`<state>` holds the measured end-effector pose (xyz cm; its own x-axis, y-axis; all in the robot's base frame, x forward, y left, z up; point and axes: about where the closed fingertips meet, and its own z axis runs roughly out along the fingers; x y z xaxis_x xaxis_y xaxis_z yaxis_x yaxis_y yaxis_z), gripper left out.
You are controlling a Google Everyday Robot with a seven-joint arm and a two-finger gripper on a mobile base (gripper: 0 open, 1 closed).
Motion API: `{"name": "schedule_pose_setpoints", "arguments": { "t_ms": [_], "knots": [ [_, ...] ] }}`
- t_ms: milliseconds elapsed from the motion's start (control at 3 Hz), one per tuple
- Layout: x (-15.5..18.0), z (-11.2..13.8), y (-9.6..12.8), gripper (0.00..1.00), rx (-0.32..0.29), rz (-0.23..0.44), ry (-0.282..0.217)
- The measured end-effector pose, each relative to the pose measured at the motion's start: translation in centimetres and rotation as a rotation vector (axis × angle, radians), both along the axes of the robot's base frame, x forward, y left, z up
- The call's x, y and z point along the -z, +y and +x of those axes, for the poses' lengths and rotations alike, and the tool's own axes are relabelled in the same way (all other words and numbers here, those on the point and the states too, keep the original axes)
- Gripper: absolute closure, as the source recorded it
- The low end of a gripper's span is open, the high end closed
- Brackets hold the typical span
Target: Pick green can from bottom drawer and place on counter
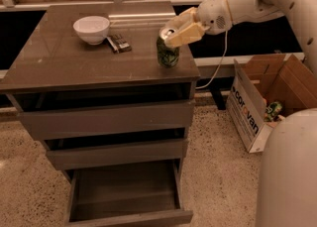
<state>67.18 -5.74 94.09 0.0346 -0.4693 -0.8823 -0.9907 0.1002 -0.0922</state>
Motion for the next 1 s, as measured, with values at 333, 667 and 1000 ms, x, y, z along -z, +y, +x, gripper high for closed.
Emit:
{"name": "schedule_pose_setpoints", "arguments": {
  "t_ms": [333, 667, 1000],
  "knots": [
    [-2.9, 1.3, -0.1, 1.00, 0.034, 0.101, -0.018],
    [-4.3, 2.7, -0.1, 1.00, 0.111, 0.199, 0.093],
    [-3.0, 3.3, -0.1, 1.00, 0.180, 0.227, 0.247]
  ]
}}
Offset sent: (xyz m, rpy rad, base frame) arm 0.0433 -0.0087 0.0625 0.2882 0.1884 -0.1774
